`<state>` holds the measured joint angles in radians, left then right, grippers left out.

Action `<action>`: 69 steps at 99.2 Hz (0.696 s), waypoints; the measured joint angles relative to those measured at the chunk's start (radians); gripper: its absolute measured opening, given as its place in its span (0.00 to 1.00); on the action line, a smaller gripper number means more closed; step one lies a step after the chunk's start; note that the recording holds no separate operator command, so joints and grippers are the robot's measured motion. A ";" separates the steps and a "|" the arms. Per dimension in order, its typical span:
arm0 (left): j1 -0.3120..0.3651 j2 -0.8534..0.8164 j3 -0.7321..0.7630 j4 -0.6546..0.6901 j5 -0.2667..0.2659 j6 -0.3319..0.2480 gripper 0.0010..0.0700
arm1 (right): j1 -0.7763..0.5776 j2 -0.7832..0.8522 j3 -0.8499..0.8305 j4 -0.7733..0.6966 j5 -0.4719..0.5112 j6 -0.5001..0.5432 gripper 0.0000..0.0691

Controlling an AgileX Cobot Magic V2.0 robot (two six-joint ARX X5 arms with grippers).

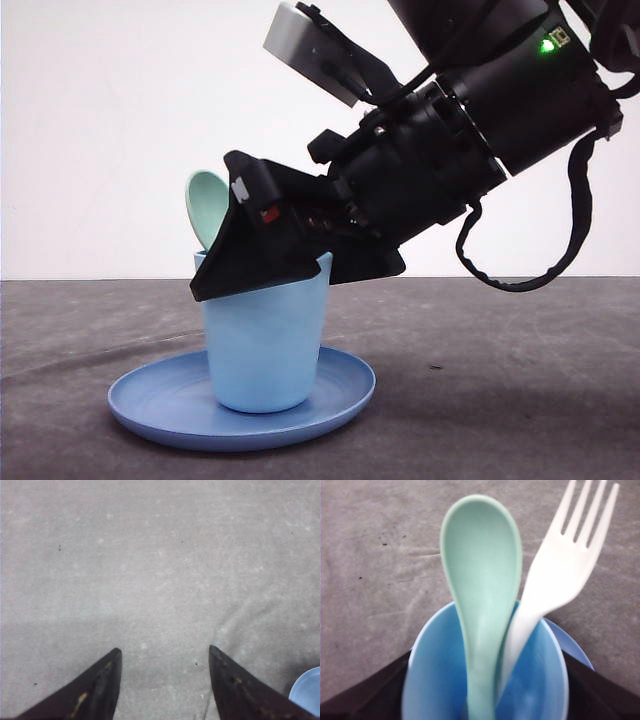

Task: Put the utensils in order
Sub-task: 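Lift the cup with the right gripper and lower it onto the blue plate, then open the right gripper and pull it away from the cup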

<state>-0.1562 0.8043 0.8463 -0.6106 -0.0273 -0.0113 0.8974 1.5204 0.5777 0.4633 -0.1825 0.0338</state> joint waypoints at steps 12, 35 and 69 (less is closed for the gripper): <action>0.000 0.000 0.000 0.000 0.000 0.000 0.47 | 0.000 0.001 0.000 0.001 0.000 0.000 0.67; 0.000 0.000 0.000 0.000 0.000 0.000 0.47 | 0.000 0.001 0.000 -0.002 0.000 0.000 0.81; 0.000 0.000 0.000 0.000 0.000 0.000 0.47 | -0.013 -0.093 0.000 -0.276 -0.002 0.018 0.95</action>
<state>-0.1562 0.8043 0.8463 -0.6106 -0.0273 -0.0113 0.8841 1.4277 0.5777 0.1871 -0.1841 0.0517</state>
